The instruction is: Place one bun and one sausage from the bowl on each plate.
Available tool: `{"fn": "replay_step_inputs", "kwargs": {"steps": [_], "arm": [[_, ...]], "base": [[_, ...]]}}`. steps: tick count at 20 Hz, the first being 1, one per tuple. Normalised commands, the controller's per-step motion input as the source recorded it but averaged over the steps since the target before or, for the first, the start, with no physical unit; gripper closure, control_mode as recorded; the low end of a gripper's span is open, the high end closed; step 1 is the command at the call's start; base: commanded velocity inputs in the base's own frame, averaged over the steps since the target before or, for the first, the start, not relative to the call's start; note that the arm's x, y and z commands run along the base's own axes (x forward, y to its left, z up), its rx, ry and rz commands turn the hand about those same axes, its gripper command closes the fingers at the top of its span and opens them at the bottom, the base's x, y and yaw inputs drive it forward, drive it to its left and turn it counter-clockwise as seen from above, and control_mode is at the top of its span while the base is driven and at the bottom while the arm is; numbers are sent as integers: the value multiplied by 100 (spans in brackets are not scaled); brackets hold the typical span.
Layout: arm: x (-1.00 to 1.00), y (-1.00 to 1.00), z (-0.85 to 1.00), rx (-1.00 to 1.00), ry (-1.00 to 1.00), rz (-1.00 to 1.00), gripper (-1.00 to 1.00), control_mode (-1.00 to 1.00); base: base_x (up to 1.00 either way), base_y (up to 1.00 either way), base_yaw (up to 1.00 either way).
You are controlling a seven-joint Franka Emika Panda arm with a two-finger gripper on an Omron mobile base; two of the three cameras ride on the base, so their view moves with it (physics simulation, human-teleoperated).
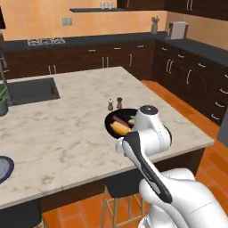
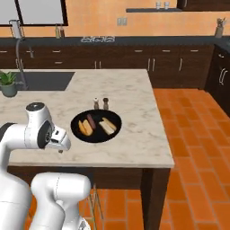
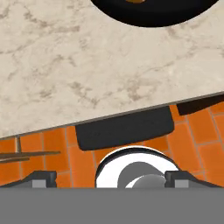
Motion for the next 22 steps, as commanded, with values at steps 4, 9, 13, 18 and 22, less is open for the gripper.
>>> {"fn": "replay_step_inputs", "kwargs": {"steps": [4,9,13,18,22], "arm": [[0,0,0,0,0,0,-100,100],[0,0,0,0,0,0,-100,100],[0,0,0,0,0,0,-100,100],[0,0,0,0,0,0,-100,100],[0,0,0,0,0,0,-100,100]], "base": [[46,-100,3],[70,-60,18],[95,13,32],[47,-60,3],[55,-50,0]]}}
